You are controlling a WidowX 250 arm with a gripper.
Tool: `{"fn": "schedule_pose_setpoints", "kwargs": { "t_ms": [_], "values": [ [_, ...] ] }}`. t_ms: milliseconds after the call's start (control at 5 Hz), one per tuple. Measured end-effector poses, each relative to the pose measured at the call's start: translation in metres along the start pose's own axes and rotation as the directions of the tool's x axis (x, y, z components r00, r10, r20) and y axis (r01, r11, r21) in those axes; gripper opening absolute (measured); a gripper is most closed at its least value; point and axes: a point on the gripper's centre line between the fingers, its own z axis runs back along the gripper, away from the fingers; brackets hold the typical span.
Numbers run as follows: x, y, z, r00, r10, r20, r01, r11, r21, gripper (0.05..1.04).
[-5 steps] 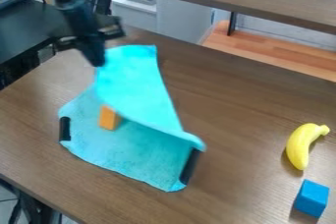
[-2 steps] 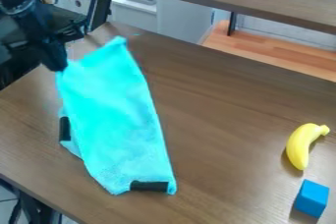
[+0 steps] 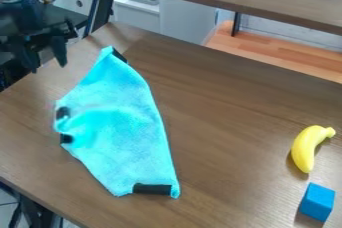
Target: Fold the cloth from top right to bottom left
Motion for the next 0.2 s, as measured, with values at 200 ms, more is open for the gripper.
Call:
{"fn": "schedule_pose_setpoints", "kwargs": {
  "t_ms": [200],
  "values": [
    [0.0026,-0.0129,0.0105,0.996,-0.09,0.0,0.089,0.991,0.098,0.984]
  ]
}}
